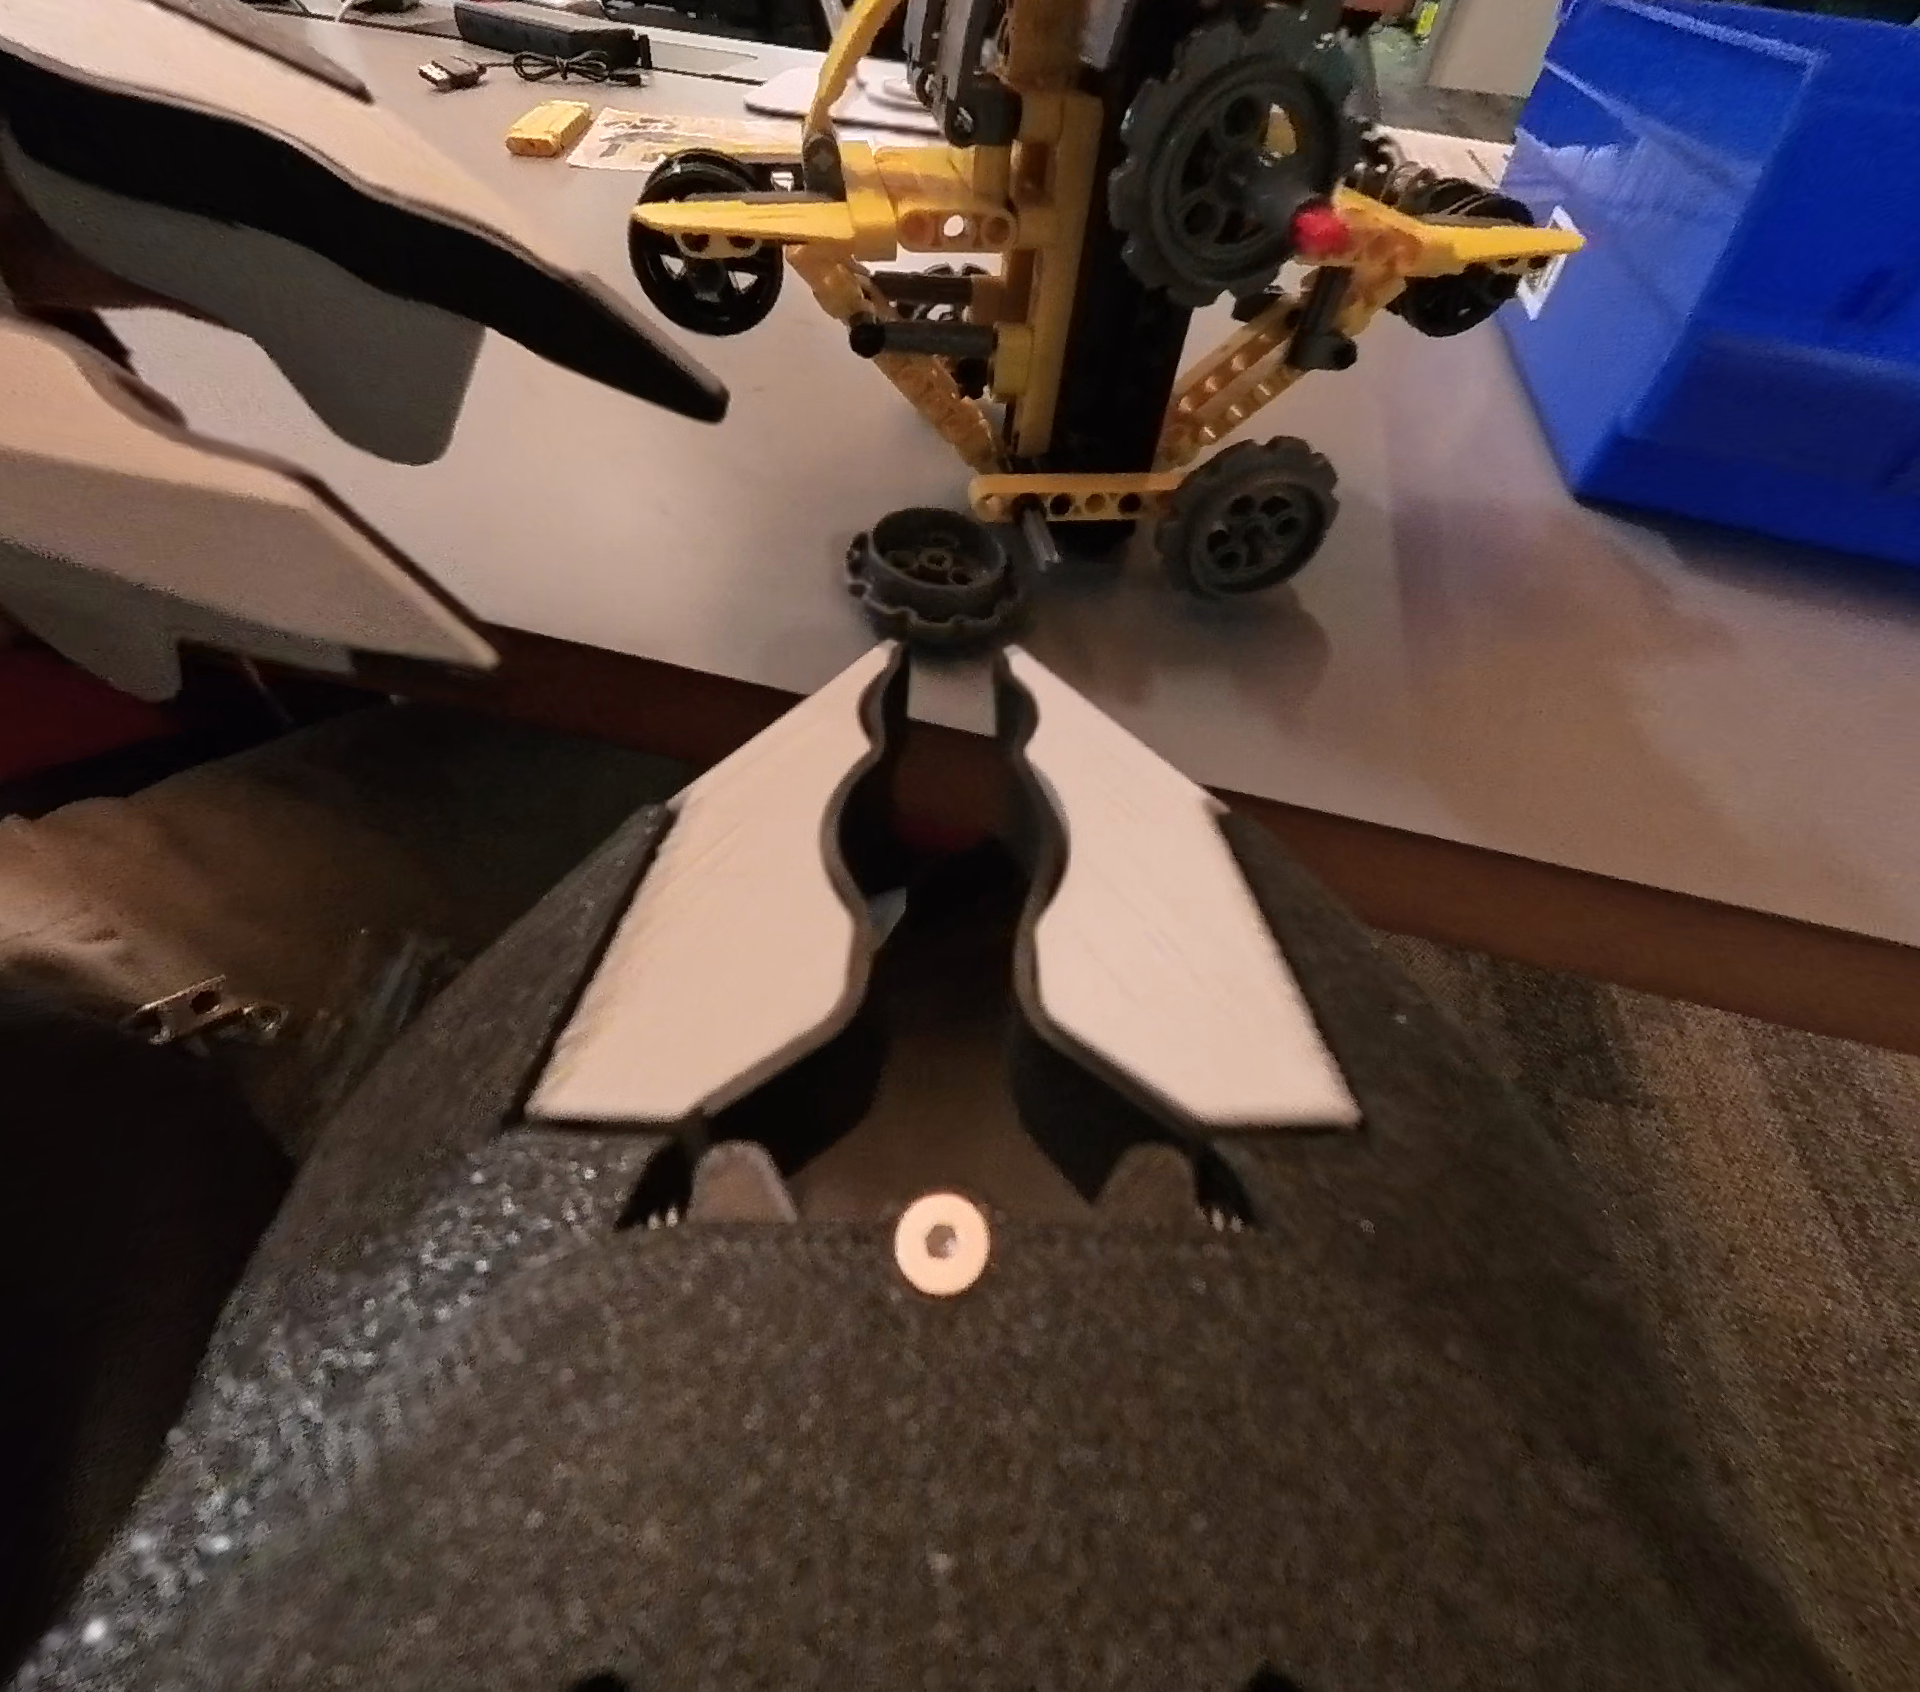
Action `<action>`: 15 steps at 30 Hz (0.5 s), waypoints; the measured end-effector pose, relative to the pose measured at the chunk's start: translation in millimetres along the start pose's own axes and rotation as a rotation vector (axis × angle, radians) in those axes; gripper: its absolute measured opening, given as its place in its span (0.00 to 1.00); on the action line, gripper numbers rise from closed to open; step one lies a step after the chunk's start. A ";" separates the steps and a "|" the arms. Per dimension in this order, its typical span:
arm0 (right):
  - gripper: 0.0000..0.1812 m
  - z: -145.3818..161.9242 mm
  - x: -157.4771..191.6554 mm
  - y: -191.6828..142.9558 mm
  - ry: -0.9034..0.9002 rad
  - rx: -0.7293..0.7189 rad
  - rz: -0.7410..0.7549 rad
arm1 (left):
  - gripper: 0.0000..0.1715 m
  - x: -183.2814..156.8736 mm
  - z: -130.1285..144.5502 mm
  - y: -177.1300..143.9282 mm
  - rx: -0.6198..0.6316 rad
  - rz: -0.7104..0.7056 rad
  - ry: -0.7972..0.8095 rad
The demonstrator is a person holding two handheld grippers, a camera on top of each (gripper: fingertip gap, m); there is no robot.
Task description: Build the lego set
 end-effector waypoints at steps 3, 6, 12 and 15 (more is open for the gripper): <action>0.11 1.9 -4.3 -3.8 0.010 -0.010 0.016 | 0.35 -2.2 -2.2 11.7 0.095 -0.059 0.013; 0.13 5.0 -7.5 -6.5 0.051 -0.031 0.005 | 0.24 1.4 -4.5 18.4 0.134 -0.263 0.082; 0.13 14.2 -5.9 -10.8 0.126 -0.071 -0.021 | 0.22 6.4 -12.0 28.9 0.212 -0.293 0.122; 0.13 19.4 -4.6 -11.1 0.125 -0.069 -0.022 | 0.22 8.7 -12.2 35.6 0.275 -0.298 0.142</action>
Point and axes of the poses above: each gripper's, where its closed fingertips meet, y out along the fingers, z out of its underside, x = y × z across the jaws, the point moved 9 cm from there along -y, back along the fingers, and after that the axes turned 10 degrees about x, right-handed, at the moved point
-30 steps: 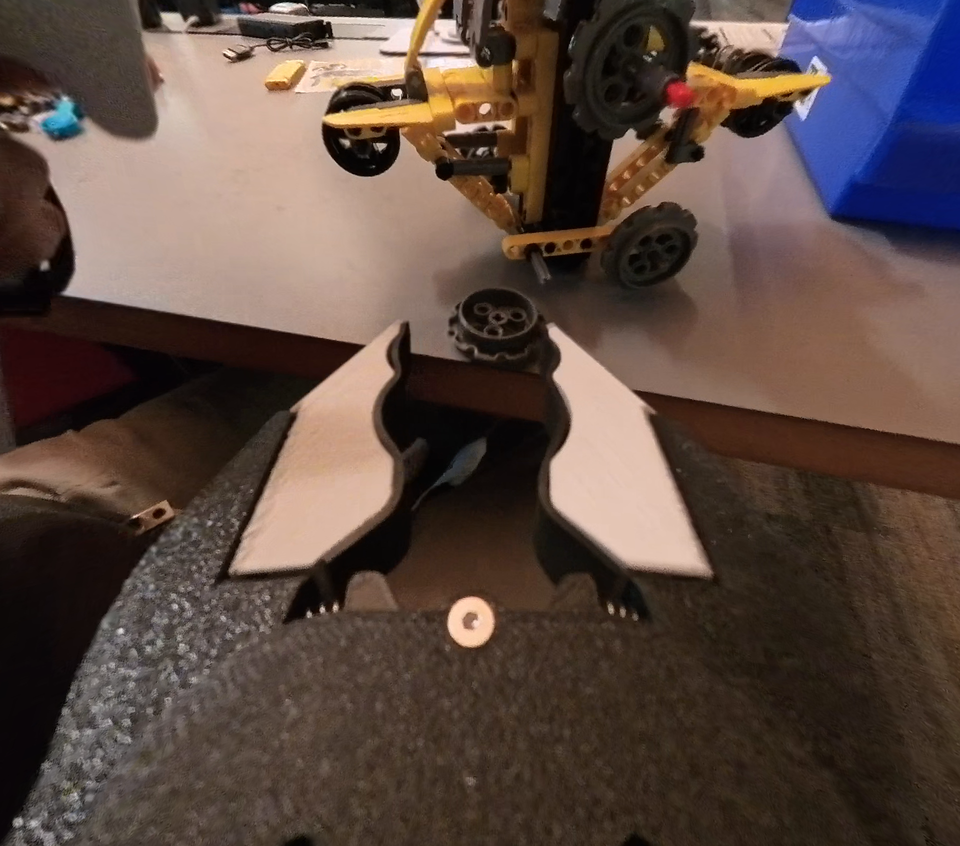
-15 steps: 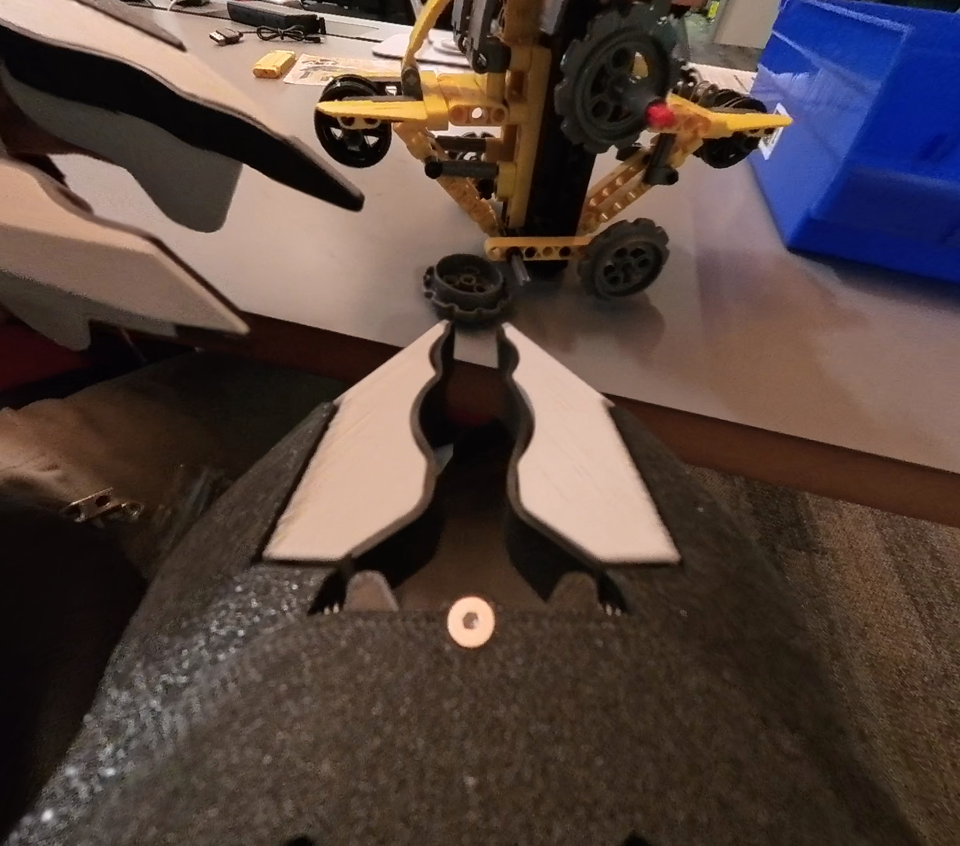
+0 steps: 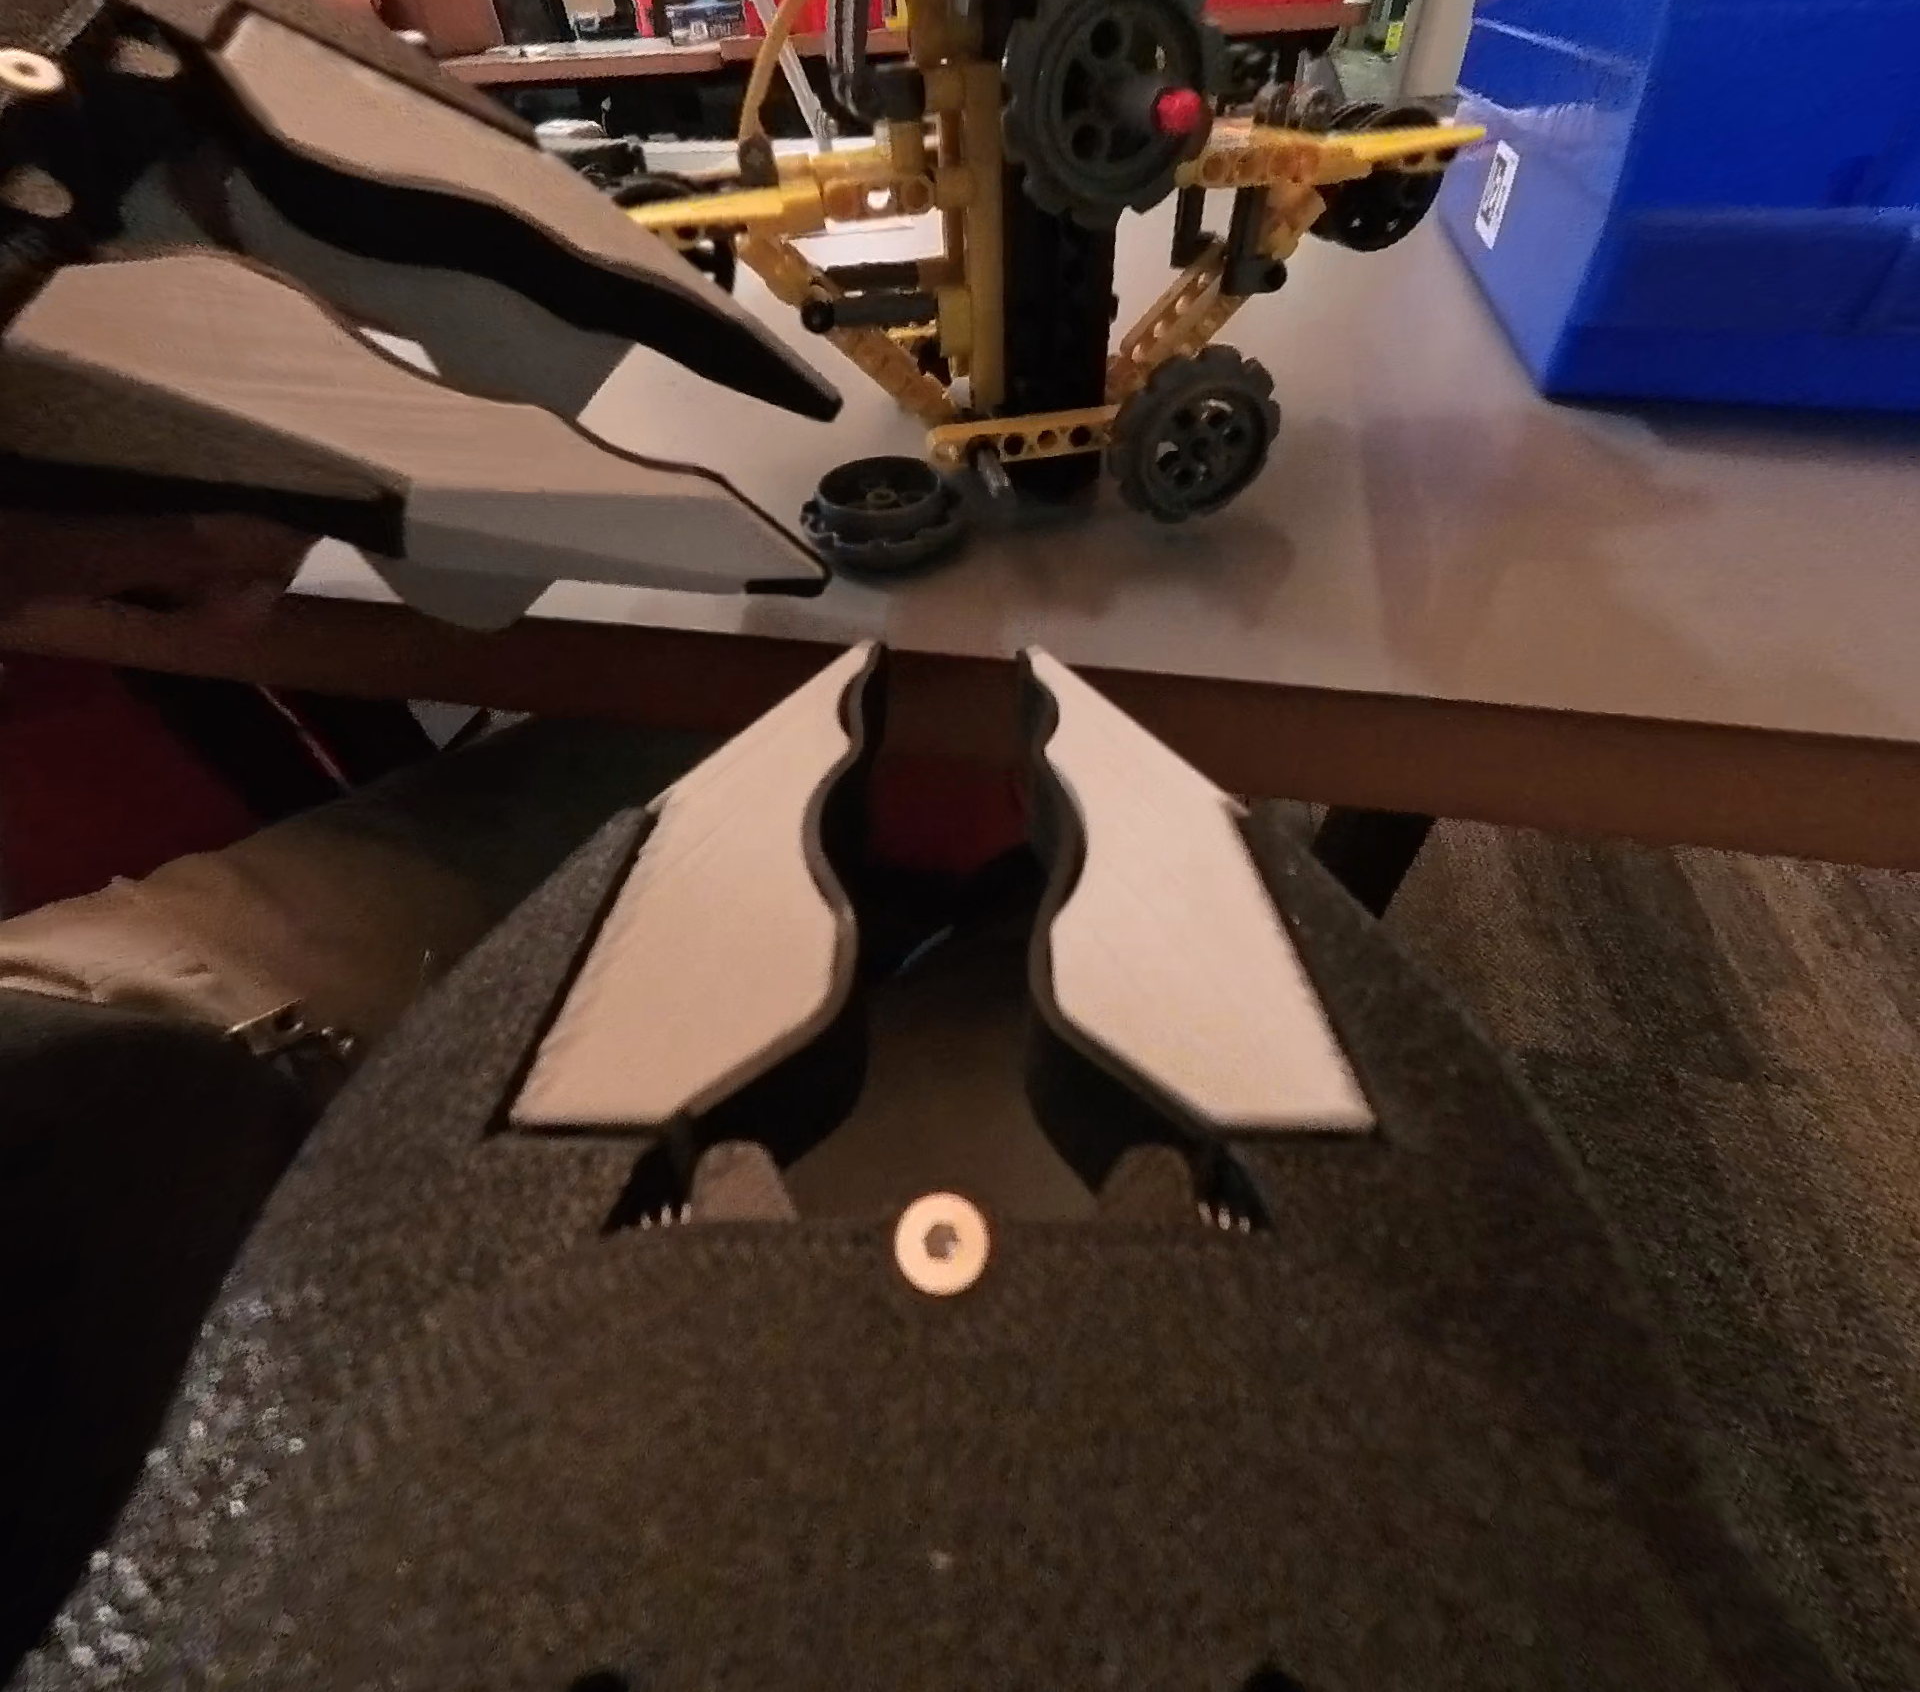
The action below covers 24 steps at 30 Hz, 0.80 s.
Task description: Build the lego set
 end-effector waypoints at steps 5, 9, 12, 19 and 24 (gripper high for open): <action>0.13 0.6 -0.7 -1.4 0.013 -0.016 -0.020 | 0.25 -6.4 4.4 14.2 0.124 0.007 0.031; 0.13 1.5 -2.0 -3.0 0.018 -0.025 -0.024 | 0.12 -8.7 1.3 9.3 0.126 -0.023 0.067; 0.14 2.0 -2.8 -4.4 0.026 -0.031 -0.028 | 0.04 -9.1 -0.2 7.4 0.131 -0.047 0.097; 0.16 -0.3 -0.9 -6.4 0.019 -0.072 -0.056 | 0.04 -13.0 -4.2 -5.1 0.033 0.032 0.055; 0.20 -6.9 8.6 -10.0 -0.059 -0.157 -0.084 | 0.03 -3.7 -10.9 -29.3 -0.207 0.281 -0.201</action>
Point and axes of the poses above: each gripper's, where its closed fingertips meet, y out along the fingers, z out of its underside, x = y × z across the jaws, the point moved 9 cm from there along -y, back along the fingers, and after that the axes turned 10 degrees about x, right-handed, at the moved point
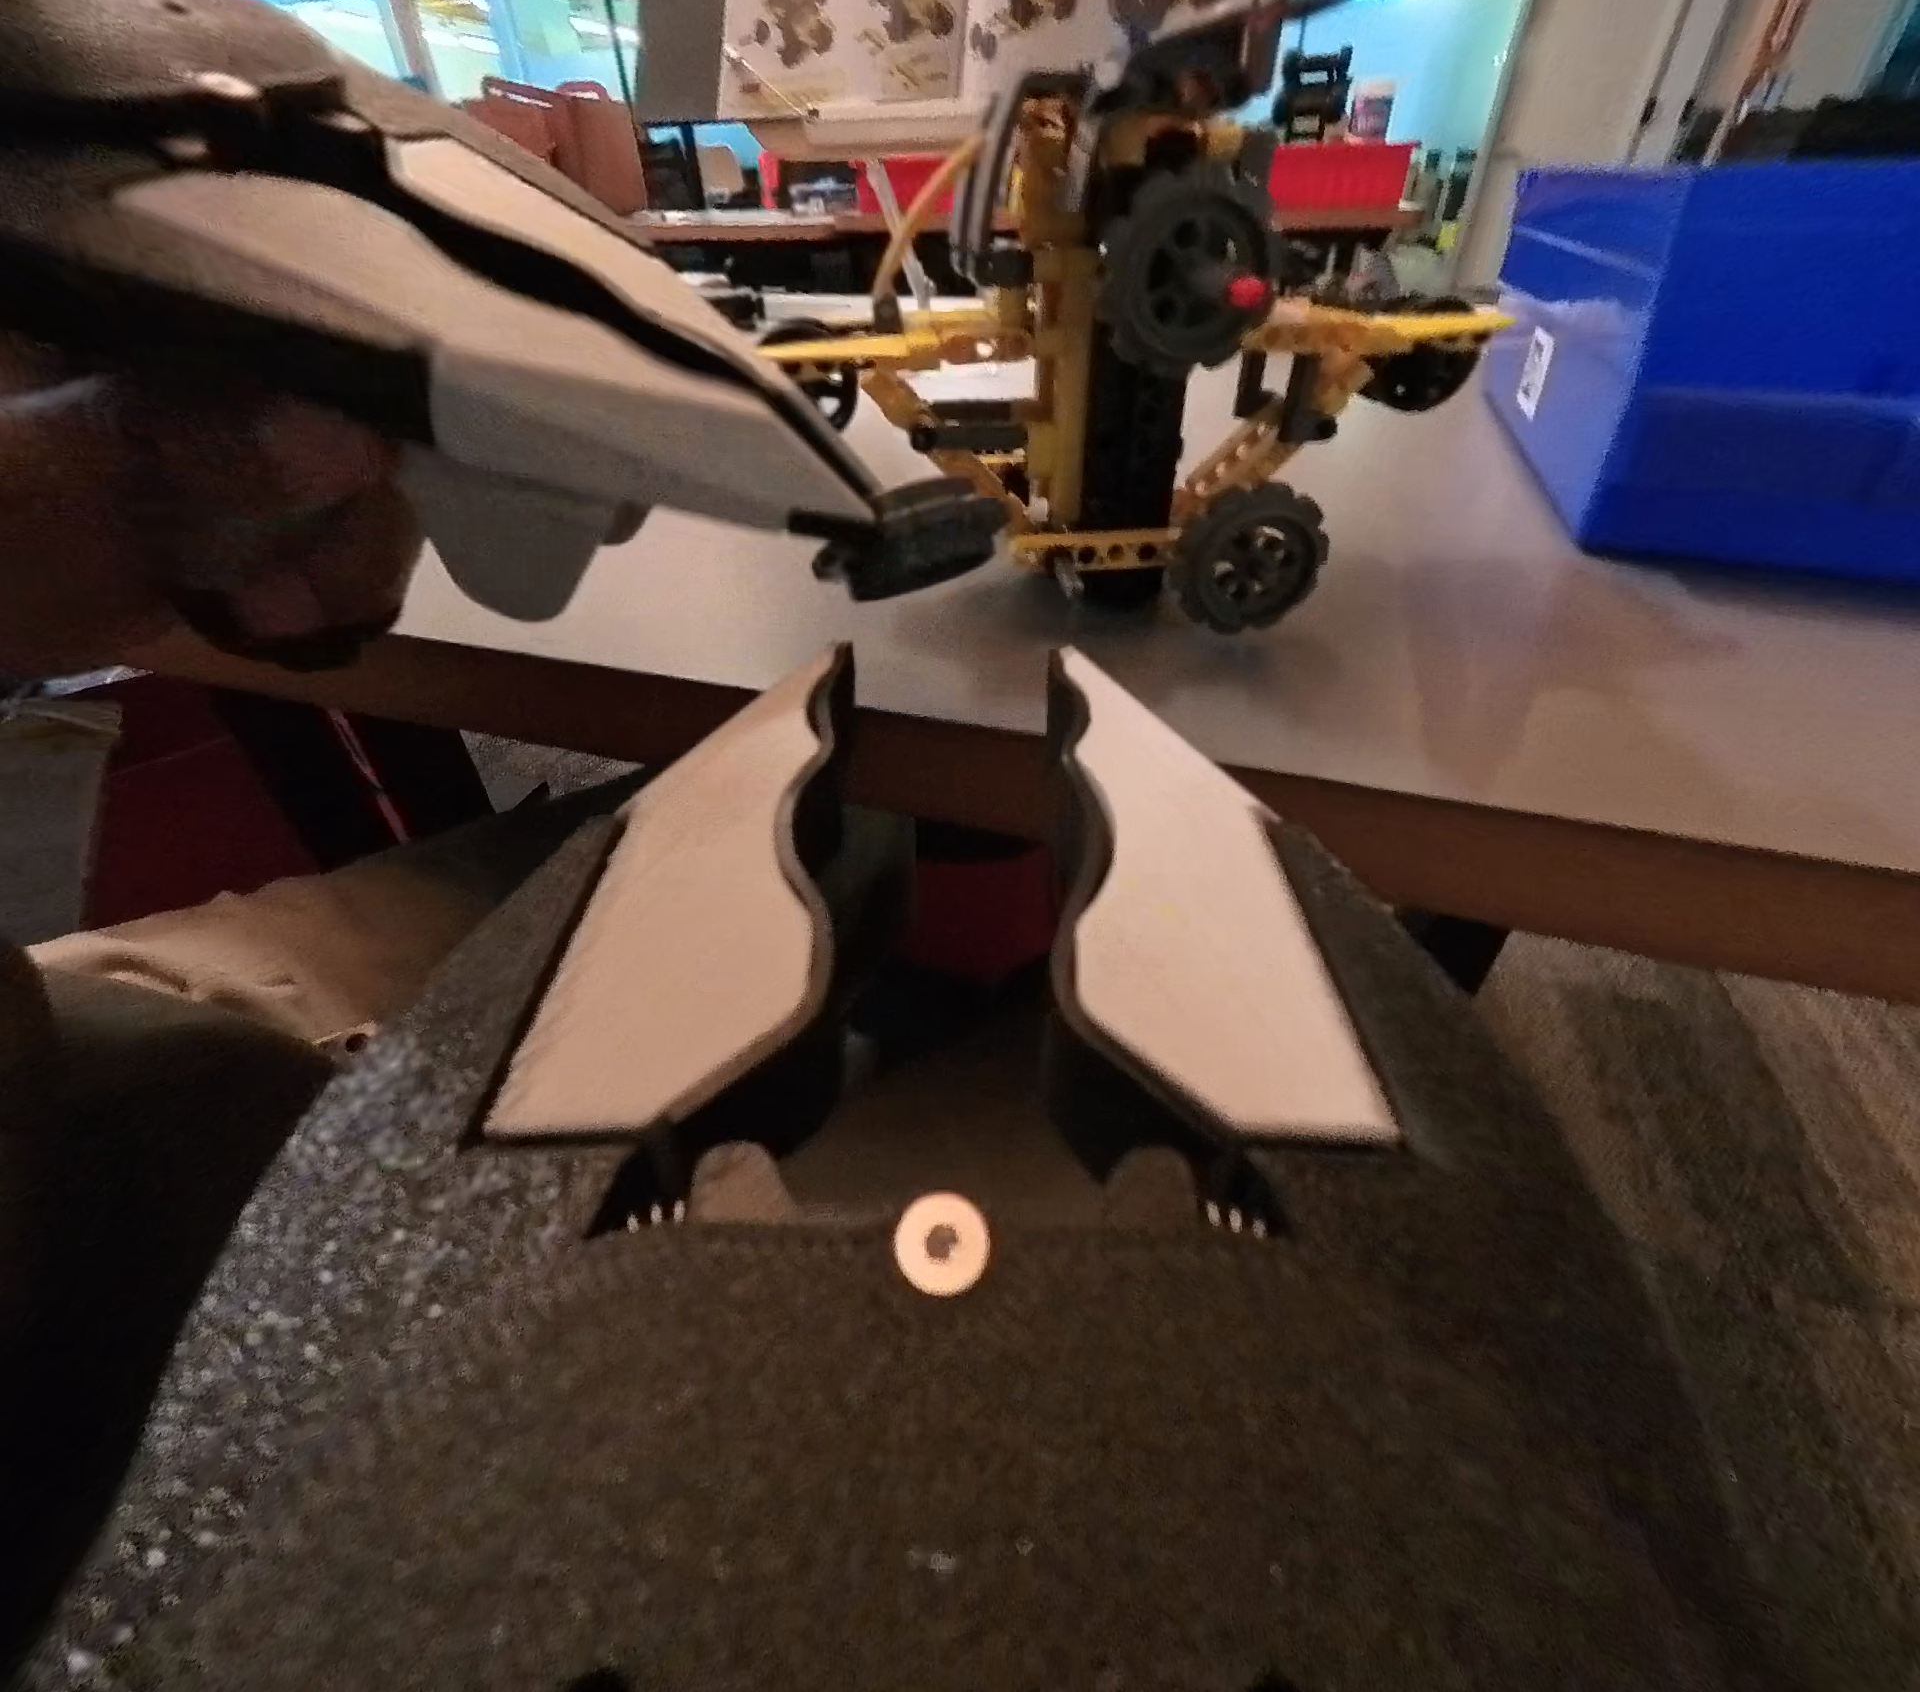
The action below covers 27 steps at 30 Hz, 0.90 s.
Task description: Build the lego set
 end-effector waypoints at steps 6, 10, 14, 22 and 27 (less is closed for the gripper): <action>0.23 -9.5 -2.6 -6.3 0.214 -0.152 -0.199 | 0.03 8.8 -2.1 -19.0 -0.273 0.321 -0.270; 0.23 -17.3 -11.0 -14.9 0.268 -0.216 -0.228 | 0.02 17.1 4.4 -17.5 -0.329 0.538 -0.464; 0.23 -26.7 -6.1 -16.7 0.173 -0.170 -0.206 | 0.02 22.0 12.6 -11.8 -0.322 0.599 -0.546; 0.21 -28.6 2.7 -12.5 0.079 -0.068 -0.165 | 0.02 21.0 13.9 -4.8 -0.284 0.596 -0.545; 0.21 -27.5 2.1 -14.1 0.053 -0.037 -0.144 | 0.02 21.0 16.1 -1.2 -0.278 0.605 -0.563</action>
Point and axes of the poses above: each gripper's, where its closed fingertips meet, y out along the fingers, z out of its underside, x = y × z across the jaws, the point moved 9 cm from there along -y, back along the fingers, and after that the axes turned 10 degrees about x, right-handed, at the moved point
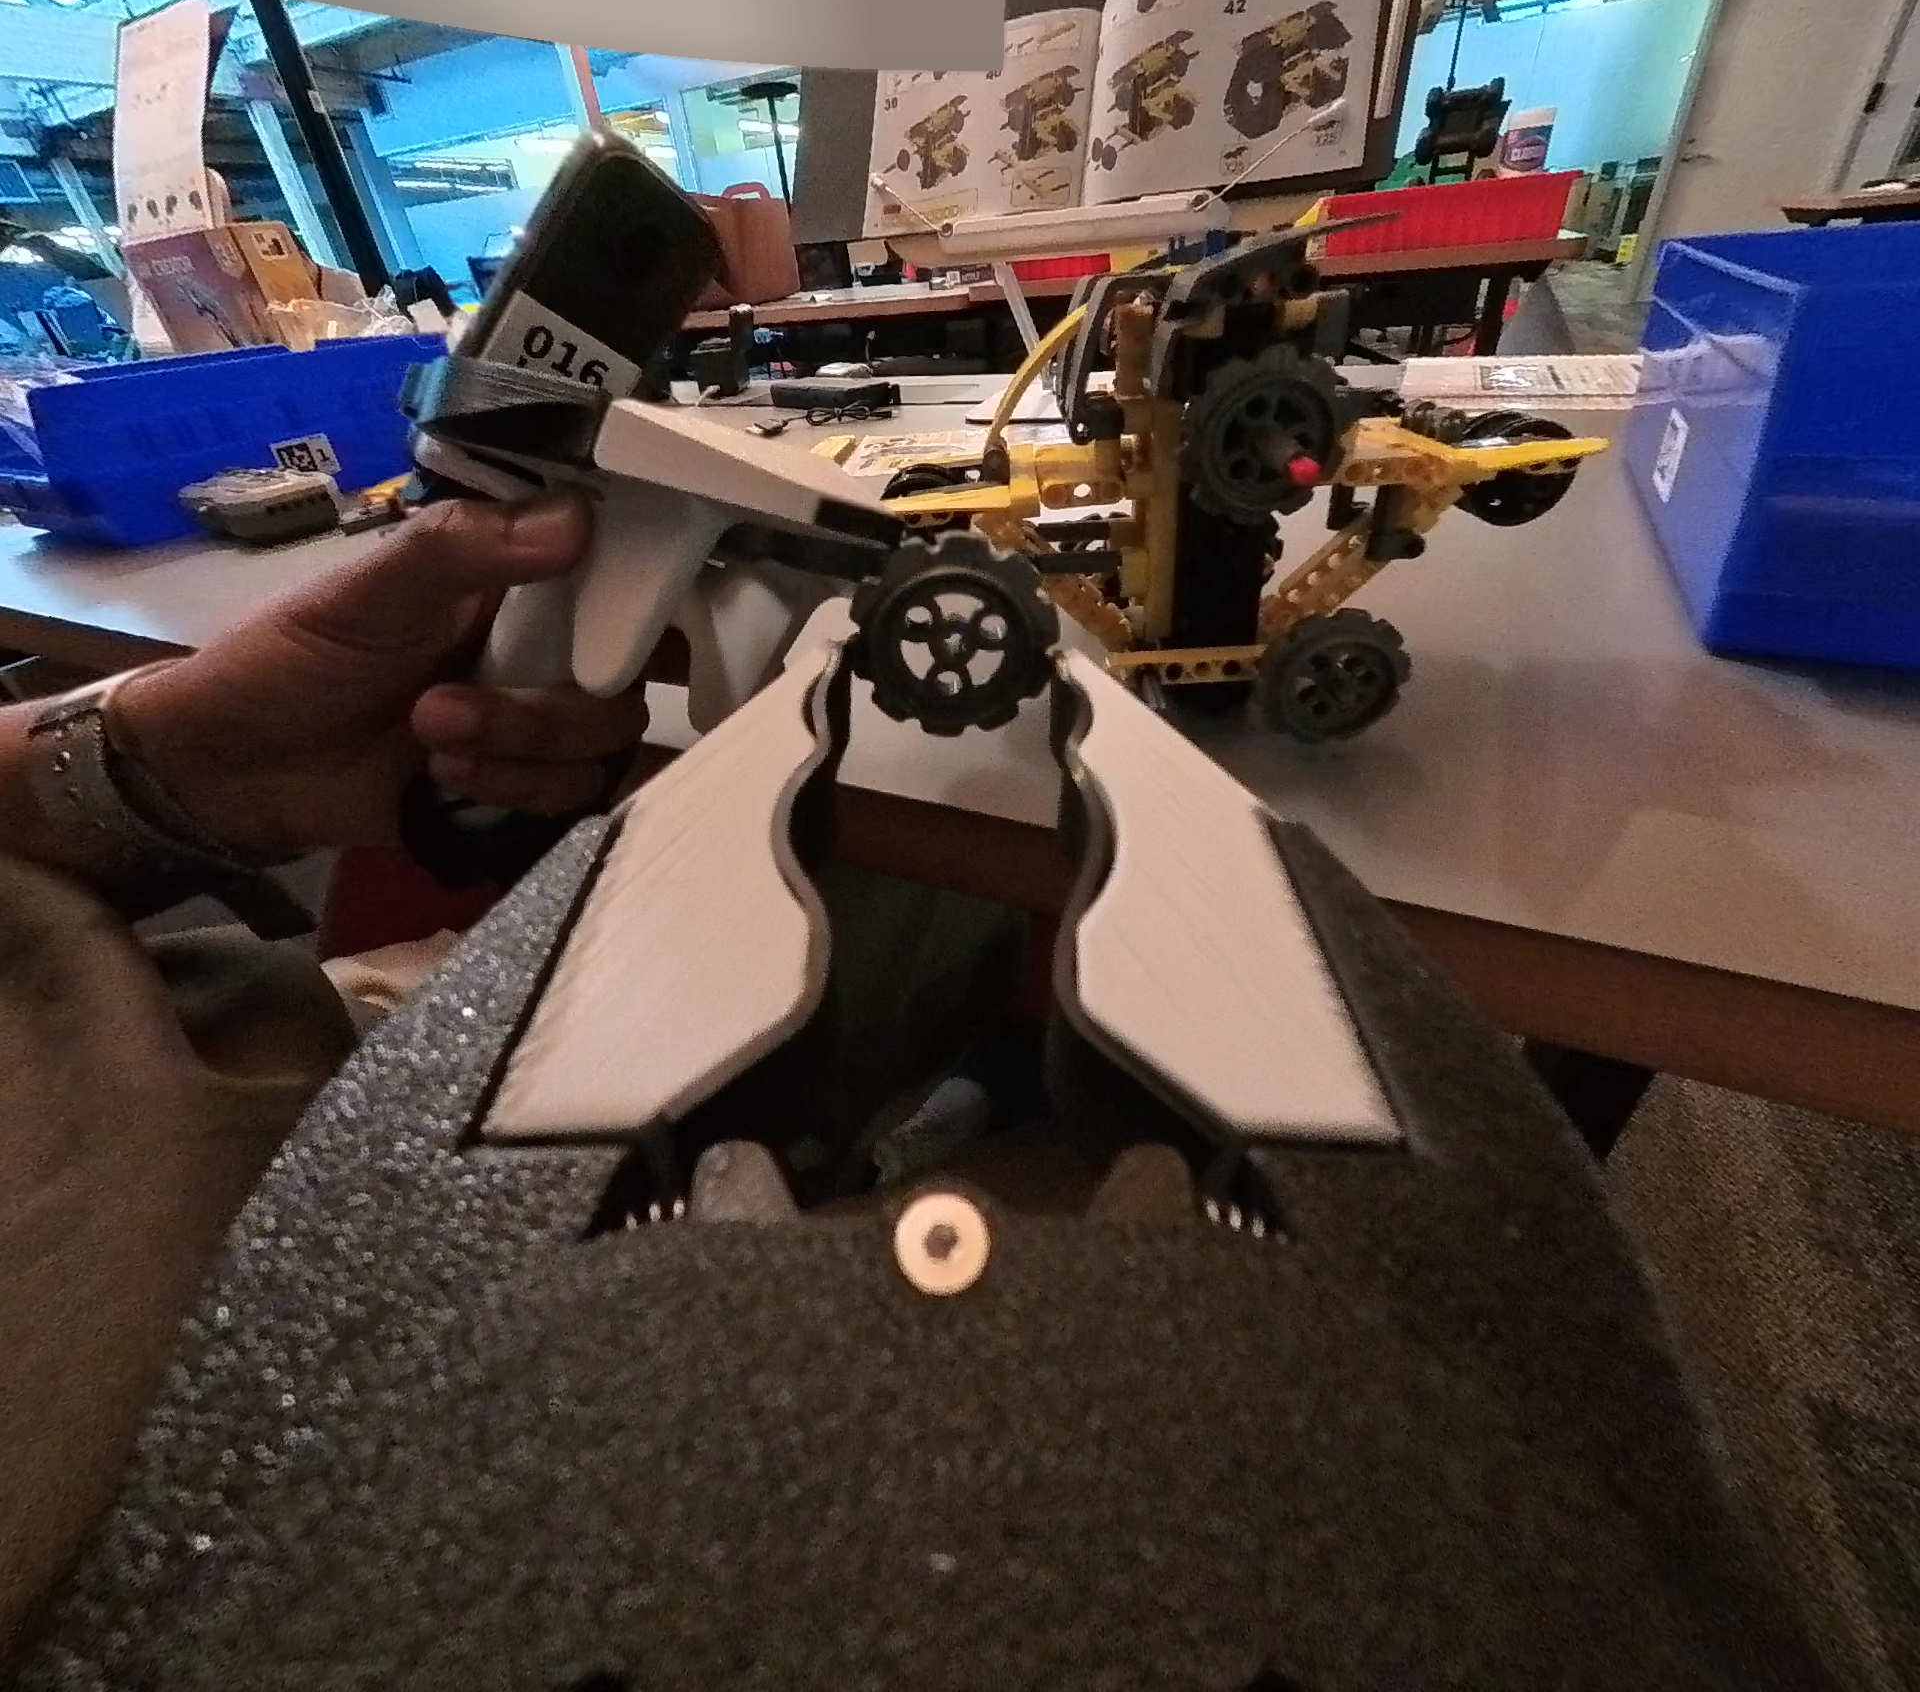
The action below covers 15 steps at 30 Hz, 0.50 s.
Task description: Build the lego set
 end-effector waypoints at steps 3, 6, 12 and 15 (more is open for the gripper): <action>0.19 0.3 -0.5 -1.3 0.008 0.002 -0.009 | 0.02 1.5 0.2 -0.1 -0.004 0.003 -0.008; 0.19 1.3 -1.3 -1.3 0.016 0.009 -0.013 | 0.02 2.0 0.5 0.5 0.004 -0.004 -0.002; 0.19 1.3 -5.5 -3.0 0.108 -0.010 -0.071 | 0.02 1.4 2.2 1.8 0.014 -0.005 0.017; 0.19 3.6 -8.9 -3.7 0.171 -0.013 -0.120 | 0.02 1.2 4.4 2.7 0.014 -0.015 0.029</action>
Point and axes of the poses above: each gripper's, where its closed fingertips meet, y out along the fingers, z out of its underside, x = y × z across the jaws, the point moved 9 cm from there along -y, back along the fingers, and after that the axes turned 10 degrees about x, right-handed, at the moved point
